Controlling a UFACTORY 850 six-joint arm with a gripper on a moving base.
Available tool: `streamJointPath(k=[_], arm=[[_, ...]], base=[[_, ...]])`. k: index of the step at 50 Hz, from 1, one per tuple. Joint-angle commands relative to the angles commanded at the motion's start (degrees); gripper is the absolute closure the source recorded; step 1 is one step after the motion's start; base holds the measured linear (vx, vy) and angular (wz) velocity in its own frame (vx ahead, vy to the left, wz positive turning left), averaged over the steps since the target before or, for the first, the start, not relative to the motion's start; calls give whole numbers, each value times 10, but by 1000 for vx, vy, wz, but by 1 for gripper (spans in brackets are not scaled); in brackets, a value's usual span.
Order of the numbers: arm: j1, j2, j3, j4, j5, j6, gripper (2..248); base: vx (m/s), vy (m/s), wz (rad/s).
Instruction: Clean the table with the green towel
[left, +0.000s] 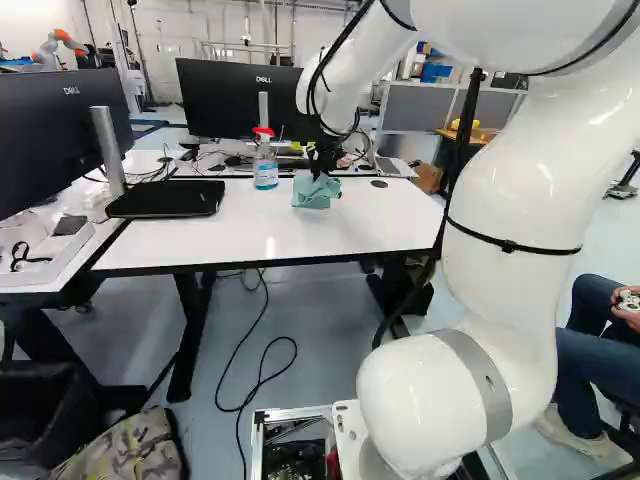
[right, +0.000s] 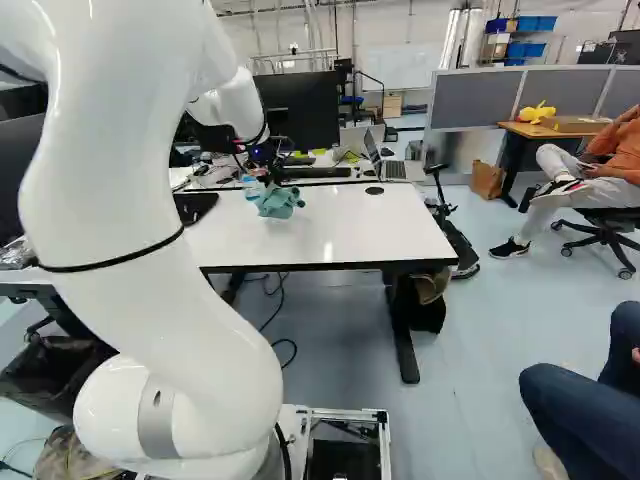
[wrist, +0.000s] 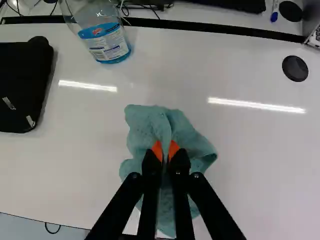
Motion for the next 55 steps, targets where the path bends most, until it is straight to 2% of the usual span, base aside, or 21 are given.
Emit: streamJointPath(k=[30, 41, 51, 52, 55], arm=[[55, -14, -16, 0, 0, 0, 216], [74, -8, -10, 0, 0, 0, 216], [74, -9, -10, 0, 0, 0, 216], [74, -9, -10, 0, 0, 0, 209], [74, -9, -10, 0, 0, 0, 209]], base=[[0, 0, 0], [0, 0, 0], [0, 0, 0], [0, 0, 0], [0, 0, 0]])
